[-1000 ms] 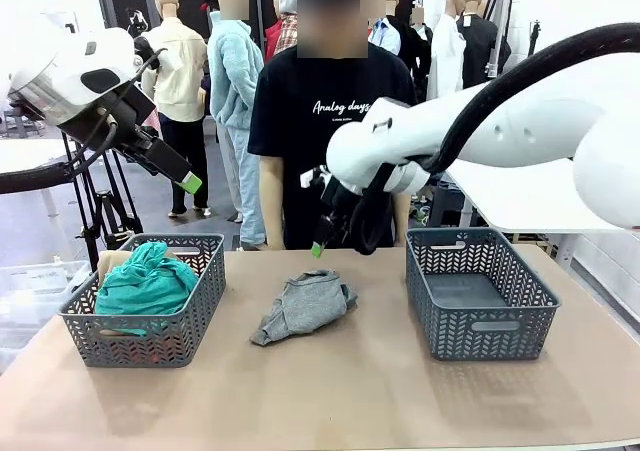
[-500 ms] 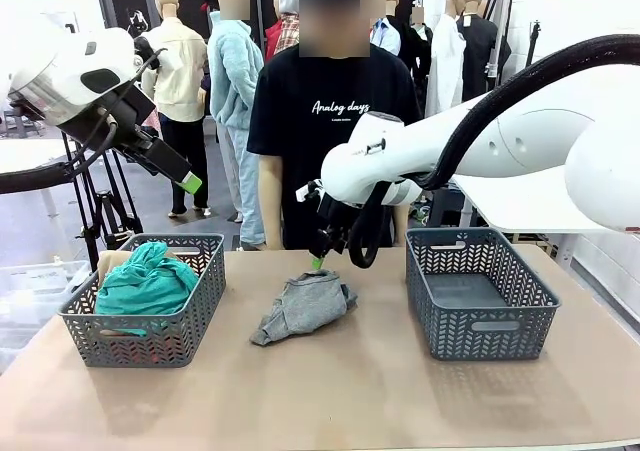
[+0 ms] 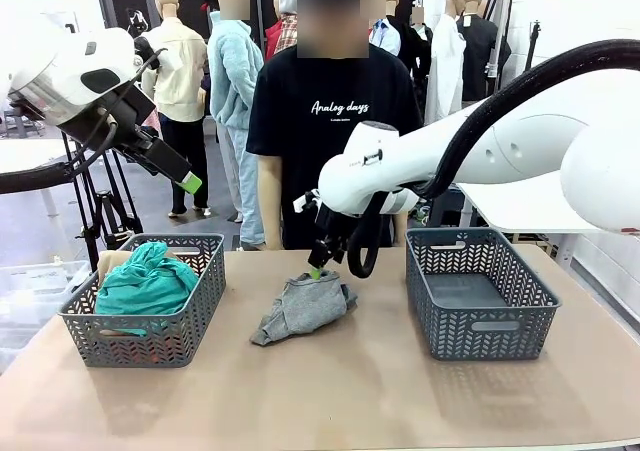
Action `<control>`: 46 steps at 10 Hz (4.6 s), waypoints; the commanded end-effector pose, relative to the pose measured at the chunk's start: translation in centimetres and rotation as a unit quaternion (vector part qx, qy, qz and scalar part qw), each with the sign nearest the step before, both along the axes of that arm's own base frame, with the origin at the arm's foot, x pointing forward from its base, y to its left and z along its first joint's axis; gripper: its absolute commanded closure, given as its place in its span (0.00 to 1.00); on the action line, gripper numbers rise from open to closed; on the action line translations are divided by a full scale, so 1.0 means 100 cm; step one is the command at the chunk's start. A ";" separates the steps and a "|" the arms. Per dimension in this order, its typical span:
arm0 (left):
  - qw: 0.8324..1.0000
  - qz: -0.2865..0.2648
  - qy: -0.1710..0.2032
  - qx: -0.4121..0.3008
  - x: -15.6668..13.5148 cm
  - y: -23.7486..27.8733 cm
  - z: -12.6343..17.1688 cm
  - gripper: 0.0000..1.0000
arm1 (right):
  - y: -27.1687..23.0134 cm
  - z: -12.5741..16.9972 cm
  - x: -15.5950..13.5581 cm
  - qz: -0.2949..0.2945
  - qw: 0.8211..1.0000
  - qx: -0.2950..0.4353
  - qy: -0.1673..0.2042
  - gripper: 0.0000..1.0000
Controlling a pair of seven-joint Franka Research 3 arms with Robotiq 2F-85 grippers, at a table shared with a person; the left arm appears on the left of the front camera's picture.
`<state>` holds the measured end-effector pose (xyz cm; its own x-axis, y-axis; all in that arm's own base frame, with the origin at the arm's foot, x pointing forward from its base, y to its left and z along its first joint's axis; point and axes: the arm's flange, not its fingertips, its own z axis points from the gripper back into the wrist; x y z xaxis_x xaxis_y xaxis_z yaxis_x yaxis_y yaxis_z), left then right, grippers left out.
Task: Sort the tops and bottoms.
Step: Lift clothes from the center of the table with your right hand, then sort the clothes according to human instructions.
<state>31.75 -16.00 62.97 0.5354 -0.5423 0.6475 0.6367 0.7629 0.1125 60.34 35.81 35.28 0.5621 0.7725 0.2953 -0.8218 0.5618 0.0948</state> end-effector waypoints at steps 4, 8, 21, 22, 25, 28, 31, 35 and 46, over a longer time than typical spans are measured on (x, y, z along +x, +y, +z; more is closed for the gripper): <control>1.000 0.002 0.001 -0.006 -0.001 0.001 0.000 0.00 | 0.005 -0.038 -0.004 -0.007 0.999 -0.028 0.017 0.00; 1.000 0.002 0.001 -0.006 -0.001 0.001 0.000 0.00 | 0.011 -0.043 -0.009 0.007 0.999 -0.038 0.030 0.31; 1.000 0.002 0.001 -0.006 -0.001 0.001 0.000 0.00 | -0.029 0.058 -0.060 -0.010 0.999 0.027 -0.039 1.00; 1.000 0.002 0.001 -0.006 -0.001 0.001 0.000 0.00 | -0.043 0.087 -0.078 -0.019 0.997 0.032 -0.065 1.00; 1.000 0.002 0.001 -0.006 -0.001 0.001 0.000 0.00 | -0.064 0.146 -0.130 -0.003 0.986 0.078 -0.149 1.00; 1.000 0.002 0.001 -0.006 -0.001 0.001 0.000 0.00 | -0.054 0.170 -0.124 -0.015 0.986 0.065 -0.150 1.00; 1.000 0.002 0.001 -0.006 -0.001 0.001 0.000 0.00 | -0.054 0.170 -0.124 -0.015 0.986 0.065 -0.150 1.00; 1.000 0.002 0.001 -0.006 -0.001 0.001 0.000 0.00 | -0.054 0.170 -0.124 -0.015 0.986 0.065 -0.150 1.00; 1.000 0.002 0.001 -0.006 -0.001 0.001 0.000 0.00 | -0.054 0.170 -0.124 -0.015 0.986 0.065 -0.150 1.00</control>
<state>31.72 -16.02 63.00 0.5345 -0.5426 0.6480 0.6367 0.7627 0.1134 47.92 30.36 51.89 0.4494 0.6989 0.5565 -0.8086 0.5830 -0.0792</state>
